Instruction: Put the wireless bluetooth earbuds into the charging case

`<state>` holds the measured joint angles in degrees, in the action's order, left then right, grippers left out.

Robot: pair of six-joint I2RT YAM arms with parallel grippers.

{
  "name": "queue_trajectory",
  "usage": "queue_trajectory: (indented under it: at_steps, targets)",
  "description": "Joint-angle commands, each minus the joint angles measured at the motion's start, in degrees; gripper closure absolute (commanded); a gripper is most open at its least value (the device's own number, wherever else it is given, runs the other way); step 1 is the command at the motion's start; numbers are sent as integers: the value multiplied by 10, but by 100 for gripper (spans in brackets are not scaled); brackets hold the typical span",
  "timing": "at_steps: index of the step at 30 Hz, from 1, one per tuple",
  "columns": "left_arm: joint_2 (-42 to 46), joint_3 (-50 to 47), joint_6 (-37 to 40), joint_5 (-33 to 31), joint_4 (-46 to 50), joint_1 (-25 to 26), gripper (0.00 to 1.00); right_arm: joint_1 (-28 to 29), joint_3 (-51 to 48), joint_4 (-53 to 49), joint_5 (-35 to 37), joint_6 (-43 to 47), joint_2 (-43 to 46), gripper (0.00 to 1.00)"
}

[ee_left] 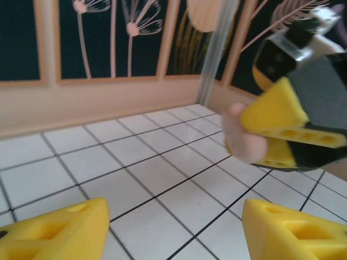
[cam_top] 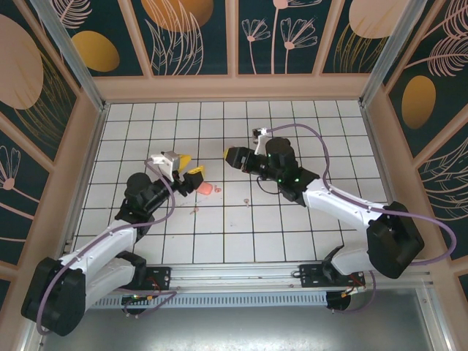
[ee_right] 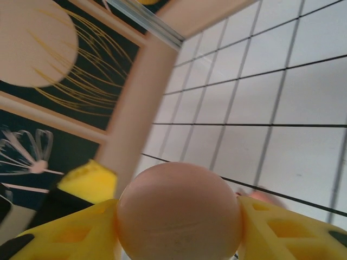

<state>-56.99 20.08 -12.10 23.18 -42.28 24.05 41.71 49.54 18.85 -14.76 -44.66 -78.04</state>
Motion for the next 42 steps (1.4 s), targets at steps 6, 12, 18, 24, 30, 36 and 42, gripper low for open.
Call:
queue_trajectory:
  at_steps: [6,12,18,24,30,36,42]
  targets:
    - [-35,11,23,-5,-86,47,34,19,-5,102,-28,-70,6,49]
    - [-56,21,21,-13,-106,65,33,39,1,116,-42,-80,-9,49]
    - [-58,25,10,-14,-125,68,33,49,5,117,-49,-80,-18,49]
    - [-56,25,7,-7,-129,70,33,56,8,117,-59,-80,-28,49]
    - [-57,27,7,-9,-126,70,36,59,12,124,-76,-80,-31,49]
    - [-56,27,8,-10,-123,70,47,63,13,129,-98,-82,-31,49]
    - [-49,23,10,-11,-124,70,64,63,12,130,-104,-82,-29,49]
